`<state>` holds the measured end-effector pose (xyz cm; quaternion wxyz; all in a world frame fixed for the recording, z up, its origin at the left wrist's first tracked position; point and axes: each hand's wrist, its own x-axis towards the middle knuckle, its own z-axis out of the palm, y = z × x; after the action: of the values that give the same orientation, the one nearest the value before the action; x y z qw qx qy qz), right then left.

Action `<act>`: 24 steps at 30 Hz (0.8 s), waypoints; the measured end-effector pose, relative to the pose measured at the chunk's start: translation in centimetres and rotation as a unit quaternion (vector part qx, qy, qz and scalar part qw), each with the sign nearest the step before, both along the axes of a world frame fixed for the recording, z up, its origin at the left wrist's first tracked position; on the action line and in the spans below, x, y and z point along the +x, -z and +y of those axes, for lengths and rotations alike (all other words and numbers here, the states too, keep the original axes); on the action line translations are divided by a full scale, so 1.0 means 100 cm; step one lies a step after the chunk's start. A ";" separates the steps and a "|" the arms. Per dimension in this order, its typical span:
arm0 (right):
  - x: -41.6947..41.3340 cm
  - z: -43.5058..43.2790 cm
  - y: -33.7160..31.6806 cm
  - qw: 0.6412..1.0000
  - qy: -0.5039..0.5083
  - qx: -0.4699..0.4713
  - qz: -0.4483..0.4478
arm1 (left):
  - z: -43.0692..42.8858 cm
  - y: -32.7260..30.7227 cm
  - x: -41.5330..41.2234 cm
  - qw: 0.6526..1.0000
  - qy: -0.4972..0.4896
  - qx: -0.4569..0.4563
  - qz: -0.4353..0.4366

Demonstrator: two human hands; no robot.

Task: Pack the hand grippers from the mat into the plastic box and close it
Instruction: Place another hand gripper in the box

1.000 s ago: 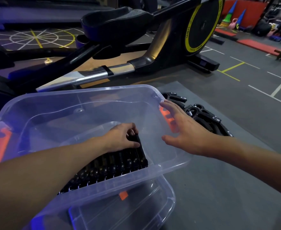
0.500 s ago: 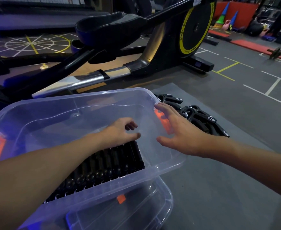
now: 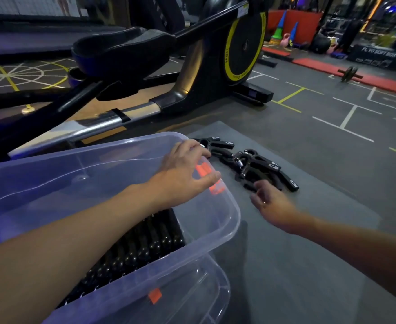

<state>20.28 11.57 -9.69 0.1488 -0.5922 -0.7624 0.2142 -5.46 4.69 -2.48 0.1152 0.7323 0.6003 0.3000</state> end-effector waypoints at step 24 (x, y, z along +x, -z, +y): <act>0.035 0.032 0.087 0.992 0.107 -0.050 -0.046 | 0.005 -0.004 0.010 0.997 -0.024 -0.037 0.063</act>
<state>23.79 14.79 -18.40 0.1061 -0.6862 -0.6890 0.2076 -4.46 5.16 -2.12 0.0971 0.7305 0.6345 0.2330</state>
